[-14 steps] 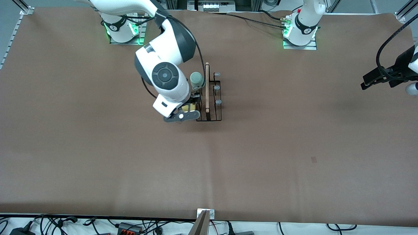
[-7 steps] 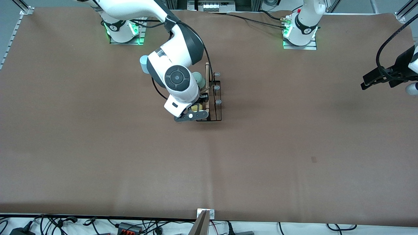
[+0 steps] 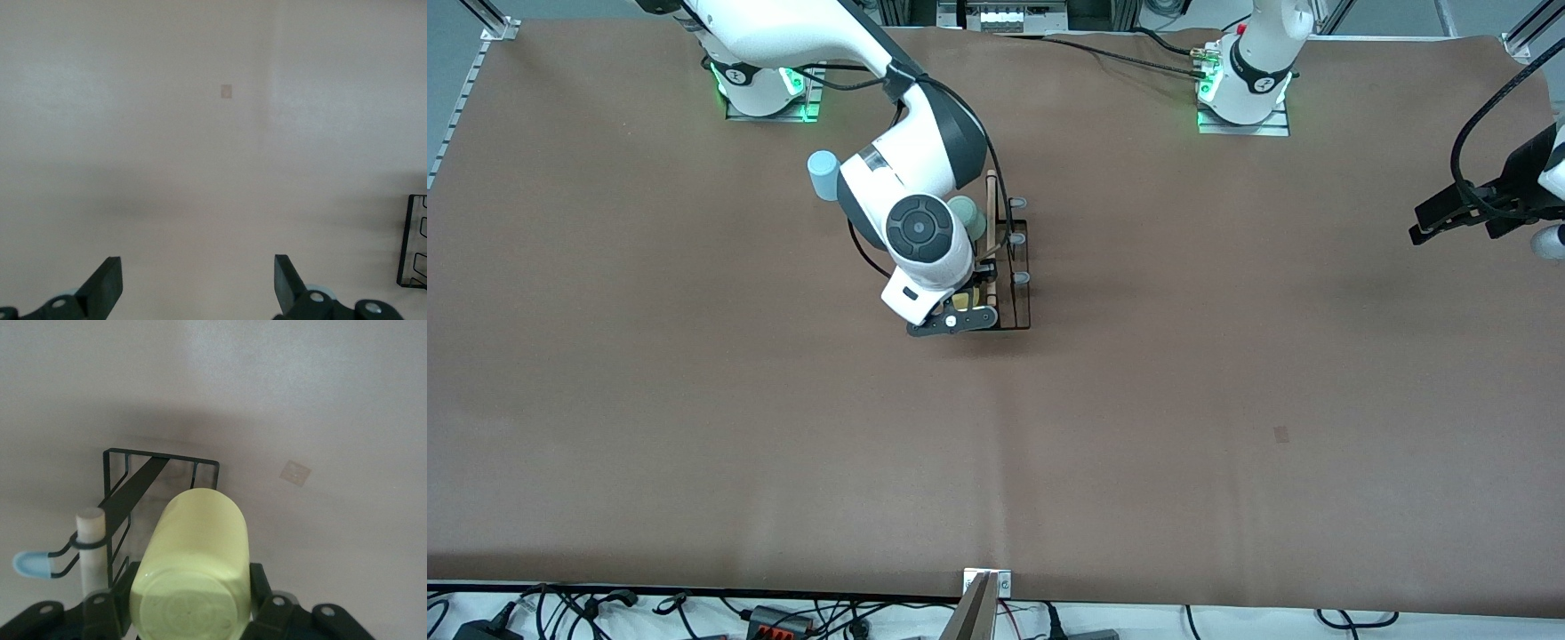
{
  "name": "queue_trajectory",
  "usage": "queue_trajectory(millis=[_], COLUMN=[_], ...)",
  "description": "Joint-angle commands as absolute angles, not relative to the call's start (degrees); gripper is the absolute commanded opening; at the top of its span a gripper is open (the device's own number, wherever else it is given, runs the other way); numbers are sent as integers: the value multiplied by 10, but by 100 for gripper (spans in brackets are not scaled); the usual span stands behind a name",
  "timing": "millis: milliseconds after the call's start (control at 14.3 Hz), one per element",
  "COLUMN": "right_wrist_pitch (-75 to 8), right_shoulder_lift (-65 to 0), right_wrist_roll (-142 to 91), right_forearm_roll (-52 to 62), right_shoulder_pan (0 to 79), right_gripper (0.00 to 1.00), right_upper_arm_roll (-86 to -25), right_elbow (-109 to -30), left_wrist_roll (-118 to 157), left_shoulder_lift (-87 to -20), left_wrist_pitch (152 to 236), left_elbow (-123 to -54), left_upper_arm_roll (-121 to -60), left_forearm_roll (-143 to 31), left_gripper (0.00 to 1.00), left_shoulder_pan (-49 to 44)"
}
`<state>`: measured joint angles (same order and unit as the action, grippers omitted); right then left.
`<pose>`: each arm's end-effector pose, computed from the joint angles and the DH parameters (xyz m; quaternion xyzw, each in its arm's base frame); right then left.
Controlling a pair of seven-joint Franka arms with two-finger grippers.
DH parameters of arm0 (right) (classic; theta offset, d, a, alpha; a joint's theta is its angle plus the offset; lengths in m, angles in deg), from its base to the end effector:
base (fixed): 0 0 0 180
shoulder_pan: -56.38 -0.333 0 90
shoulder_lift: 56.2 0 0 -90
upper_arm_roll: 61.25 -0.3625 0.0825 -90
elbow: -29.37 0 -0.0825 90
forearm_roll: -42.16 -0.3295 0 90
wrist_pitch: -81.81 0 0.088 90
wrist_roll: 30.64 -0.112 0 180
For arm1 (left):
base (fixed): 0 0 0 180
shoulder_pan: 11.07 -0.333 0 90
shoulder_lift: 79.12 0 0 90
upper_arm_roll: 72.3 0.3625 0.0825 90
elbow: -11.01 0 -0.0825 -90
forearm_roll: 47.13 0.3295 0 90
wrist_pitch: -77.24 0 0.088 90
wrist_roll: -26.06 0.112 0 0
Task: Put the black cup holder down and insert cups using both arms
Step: 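Lower the yellow cup onto a rack peg with the right gripper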
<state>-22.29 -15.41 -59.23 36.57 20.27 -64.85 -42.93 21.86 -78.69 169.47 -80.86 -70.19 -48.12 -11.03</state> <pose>0.5444 0.4469 0.3772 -0.9919 -0.0750 0.1020 0.0121 0.5054 0.0163 0.6520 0.9984 0.0550 -0.0008 0.0085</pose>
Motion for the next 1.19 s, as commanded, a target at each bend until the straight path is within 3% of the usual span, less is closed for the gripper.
queue_trajectory(millis=[0,210,280,350,420,1121], right_wrist_pitch=[-239,-252,-252,-252,-251,-230], right_shoulder_lift=[-149,-145,-145,-145,-145,-194], right_wrist_roll=[-596,-597,-597,-598,-598,-629], right_forearm_roll=[357,357,357,357,357,363], right_shoulder_pan=[195,191,191,192,192,205], right_gripper=[35,35,40,77,100,100], right_upper_arm_roll=[-642,-642,-642,-642,-642,-636], right_elbow=[-432,-443,-445,-445,-445,-439], left_wrist_roll=[223,222,222,222,222,222], left_shoulder_lift=[-782,-782,-782,-782,-782,-782], left_wrist_pitch=[1686,1686,1686,1686,1686,1686], left_elbow=[-796,-795,-795,-795,-795,-795], left_upper_arm_roll=[-702,-702,-703,-703,-702,-703], left_forearm_roll=[-485,-485,-485,-485,-485,-484], left_gripper=[100,100,100,100,100,100], left_shoulder_pan=[-111,-112,-111,-111,-111,-111])
